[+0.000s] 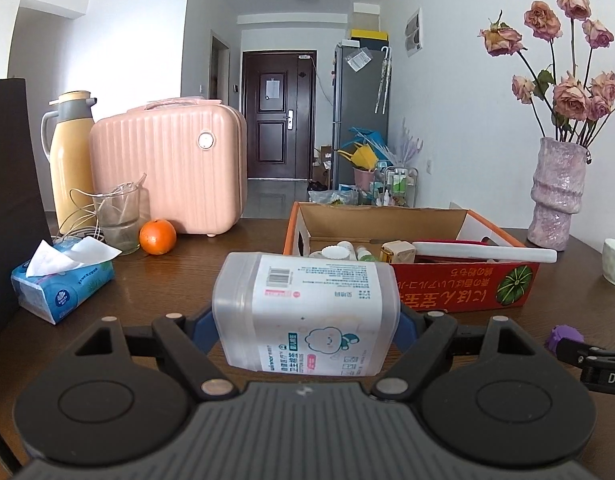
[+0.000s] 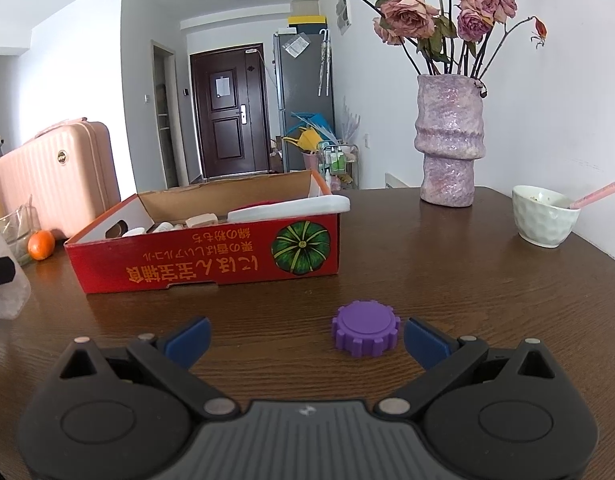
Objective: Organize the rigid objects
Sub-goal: 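Lower the right tool onto the purple cap and grasp it while the left tool holds the bottle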
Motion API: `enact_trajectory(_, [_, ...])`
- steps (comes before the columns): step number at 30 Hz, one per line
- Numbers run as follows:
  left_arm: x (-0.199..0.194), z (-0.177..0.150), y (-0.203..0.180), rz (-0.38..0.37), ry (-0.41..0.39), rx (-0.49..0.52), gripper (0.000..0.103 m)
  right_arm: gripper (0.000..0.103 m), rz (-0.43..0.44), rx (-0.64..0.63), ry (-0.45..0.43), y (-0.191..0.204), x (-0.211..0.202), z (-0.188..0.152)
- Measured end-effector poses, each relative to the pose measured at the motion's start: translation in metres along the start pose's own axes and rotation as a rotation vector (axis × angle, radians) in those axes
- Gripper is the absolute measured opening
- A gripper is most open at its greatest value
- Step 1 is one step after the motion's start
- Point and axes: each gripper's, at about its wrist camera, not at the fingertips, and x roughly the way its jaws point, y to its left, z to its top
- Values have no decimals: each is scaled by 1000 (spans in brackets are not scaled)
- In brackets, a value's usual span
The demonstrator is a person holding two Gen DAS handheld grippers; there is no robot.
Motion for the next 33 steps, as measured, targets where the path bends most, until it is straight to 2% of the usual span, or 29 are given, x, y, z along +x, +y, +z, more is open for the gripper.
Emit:
enact_trajectory(13, [-12,-4,-4,3,-12,-2,83,102,-39,-44,100,-31,40,7])
enact_trajectory(25, [-9,-5,-5,-1,3,9,83,101,-55,-77,185,-36,78,11])
enact_trajectory(33, [-9,-5,-6,0,1,9,83,100,-53,-32,224,-40,93,12])
